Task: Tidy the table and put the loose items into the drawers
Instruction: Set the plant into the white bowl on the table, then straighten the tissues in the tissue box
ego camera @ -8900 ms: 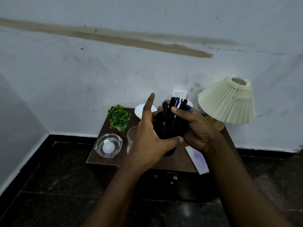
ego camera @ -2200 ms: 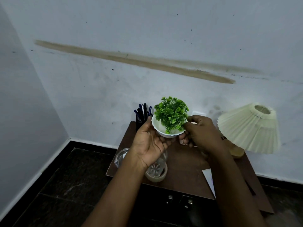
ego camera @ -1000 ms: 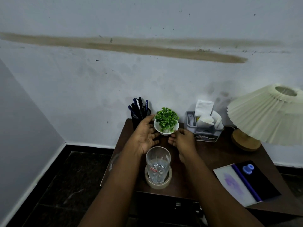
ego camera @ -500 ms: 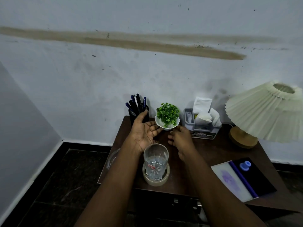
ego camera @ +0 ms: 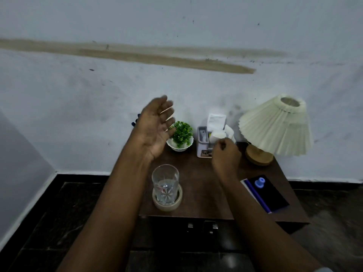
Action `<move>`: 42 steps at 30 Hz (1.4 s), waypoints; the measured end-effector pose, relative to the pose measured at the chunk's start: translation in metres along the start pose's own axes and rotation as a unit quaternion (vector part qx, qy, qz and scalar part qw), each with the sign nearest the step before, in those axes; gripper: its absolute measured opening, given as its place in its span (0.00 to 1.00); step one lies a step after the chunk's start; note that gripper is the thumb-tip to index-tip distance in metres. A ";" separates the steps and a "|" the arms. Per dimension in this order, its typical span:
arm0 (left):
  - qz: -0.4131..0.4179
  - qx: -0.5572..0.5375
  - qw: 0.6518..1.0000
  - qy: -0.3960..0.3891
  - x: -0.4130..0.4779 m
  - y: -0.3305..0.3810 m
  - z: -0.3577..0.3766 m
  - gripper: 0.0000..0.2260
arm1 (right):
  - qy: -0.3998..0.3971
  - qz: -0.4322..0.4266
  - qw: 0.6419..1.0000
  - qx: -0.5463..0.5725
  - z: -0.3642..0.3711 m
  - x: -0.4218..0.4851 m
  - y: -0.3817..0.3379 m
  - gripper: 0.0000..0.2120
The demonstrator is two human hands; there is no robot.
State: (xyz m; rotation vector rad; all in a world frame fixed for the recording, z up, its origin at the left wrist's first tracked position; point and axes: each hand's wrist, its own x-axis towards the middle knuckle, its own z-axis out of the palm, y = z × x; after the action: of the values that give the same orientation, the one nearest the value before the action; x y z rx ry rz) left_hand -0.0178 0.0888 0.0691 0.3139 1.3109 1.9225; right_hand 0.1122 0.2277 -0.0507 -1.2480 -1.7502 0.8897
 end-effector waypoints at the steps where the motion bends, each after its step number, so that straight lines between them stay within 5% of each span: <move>1: 0.003 -0.028 0.999 -0.026 -0.011 0.000 0.014 0.20 | 0.013 0.018 1.000 0.005 -0.010 0.003 0.003 0.08; 4: -0.005 -0.017 0.999 -0.040 -0.031 -0.028 0.057 0.23 | -0.007 0.059 0.998 0.014 -0.031 0.009 0.021 0.08; 9: -0.061 0.026 0.997 -0.028 -0.033 -0.112 0.094 0.11 | -0.088 0.074 0.993 -0.003 -0.041 0.013 0.044 0.10; 15: -0.058 0.032 0.995 0.079 0.006 -0.159 0.089 0.31 | -0.183 0.011 0.976 0.119 -0.047 0.028 0.050 0.34; 22: -0.077 0.019 0.992 0.099 0.027 -0.155 0.087 0.19 | -0.248 0.050 0.946 0.202 -0.047 0.039 0.057 0.40; 29: -0.084 0.048 0.983 0.155 0.010 -0.146 0.081 0.17 | -0.185 0.047 0.979 0.072 -0.057 0.031 0.057 0.17; 32: -0.092 0.052 0.981 0.164 0.001 -0.141 0.081 0.33 | -0.153 0.031 0.988 0.019 -0.059 0.033 0.050 0.06; 35: -0.010 0.253 0.948 0.193 0.002 -0.141 0.078 0.29 | -0.127 0.000 0.992 -0.007 -0.056 0.035 0.045 0.09; 38: 0.073 0.443 0.884 0.128 0.012 -0.150 0.076 0.20 | -0.095 -0.048 0.993 -0.059 -0.049 0.034 0.044 0.13; 42: 0.071 0.512 0.851 0.097 0.031 -0.162 0.075 0.23 | -0.078 -0.069 0.986 -0.127 -0.041 0.033 0.046 0.14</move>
State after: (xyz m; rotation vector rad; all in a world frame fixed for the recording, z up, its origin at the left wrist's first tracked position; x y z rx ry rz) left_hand 0.0792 0.1896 -0.0463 0.7601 2.4344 1.1947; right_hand 0.1609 0.2757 -0.0659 -1.2247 -2.1017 0.7161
